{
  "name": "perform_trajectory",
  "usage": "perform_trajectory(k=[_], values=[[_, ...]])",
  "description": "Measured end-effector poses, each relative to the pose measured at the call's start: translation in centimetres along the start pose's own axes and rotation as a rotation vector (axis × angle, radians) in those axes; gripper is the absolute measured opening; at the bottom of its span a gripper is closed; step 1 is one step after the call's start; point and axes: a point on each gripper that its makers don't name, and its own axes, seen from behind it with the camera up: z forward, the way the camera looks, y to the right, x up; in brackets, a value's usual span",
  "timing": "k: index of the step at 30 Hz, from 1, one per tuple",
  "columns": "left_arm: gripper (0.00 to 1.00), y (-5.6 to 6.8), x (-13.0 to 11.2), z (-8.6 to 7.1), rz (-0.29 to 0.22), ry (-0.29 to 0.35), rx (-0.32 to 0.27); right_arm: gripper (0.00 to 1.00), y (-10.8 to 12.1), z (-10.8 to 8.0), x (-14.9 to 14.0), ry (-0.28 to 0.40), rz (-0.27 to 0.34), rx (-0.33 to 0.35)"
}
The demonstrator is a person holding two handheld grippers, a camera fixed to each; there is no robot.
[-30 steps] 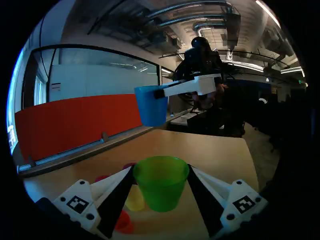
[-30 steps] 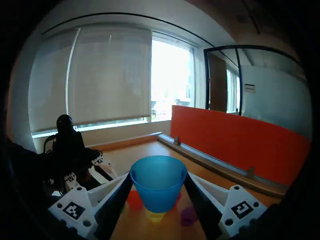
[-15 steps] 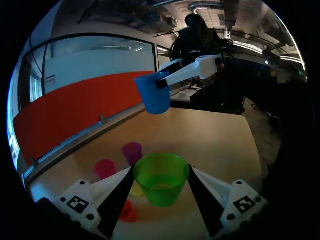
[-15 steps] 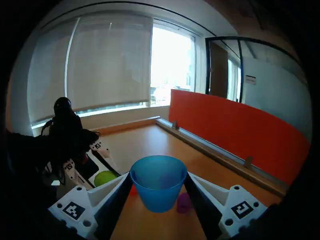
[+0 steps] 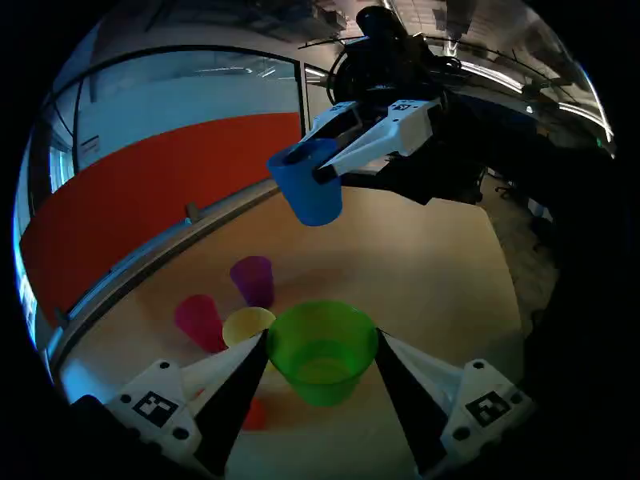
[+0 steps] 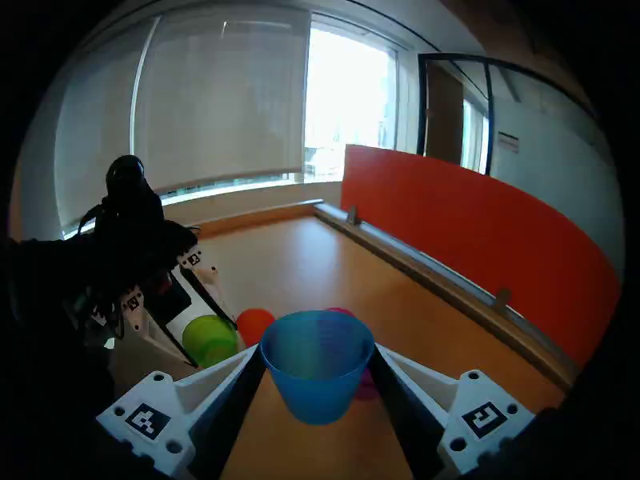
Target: Pour water
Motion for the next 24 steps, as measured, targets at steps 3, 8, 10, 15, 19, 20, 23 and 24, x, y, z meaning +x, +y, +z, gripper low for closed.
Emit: perform_trajectory(k=[3,8,10,15,19,20,23,24], values=[[0.90,0.1,-0.7,0.3,0.005,-0.023,-0.006,0.91,0.0,0.4,-1.2,-0.023,0.002,0.005],[0.90,0.3,-1.7,0.9,0.007,-0.054,-0.016,0.91,-0.3,1.3,-3.2,-0.059,0.005,0.021],[0.90,0.4,-2.0,1.1,0.004,-0.057,-0.019,0.91,-0.3,1.7,-3.8,-0.064,0.009,0.026],[0.90,0.6,-2.7,1.4,-0.006,-0.065,-0.026,0.91,-0.3,2.6,-5.5,-0.082,0.018,0.034],[0.90,0.6,-3.5,1.6,-0.006,-0.079,-0.027,0.91,-0.3,3.3,-6.7,-0.096,0.024,0.035],[0.90,0.6,-3.7,1.6,-0.006,-0.082,-0.027,0.91,-0.3,3.5,-7.0,-0.098,0.026,0.036],[0.90,0.7,-4.2,1.8,-0.006,-0.094,-0.031,0.91,-0.6,3.9,-7.8,-0.103,0.034,0.045],[0.90,0.8,-4.3,1.8,-0.006,-0.096,-0.032,0.91,-0.6,4.1,-8.0,-0.106,0.035,0.047]])
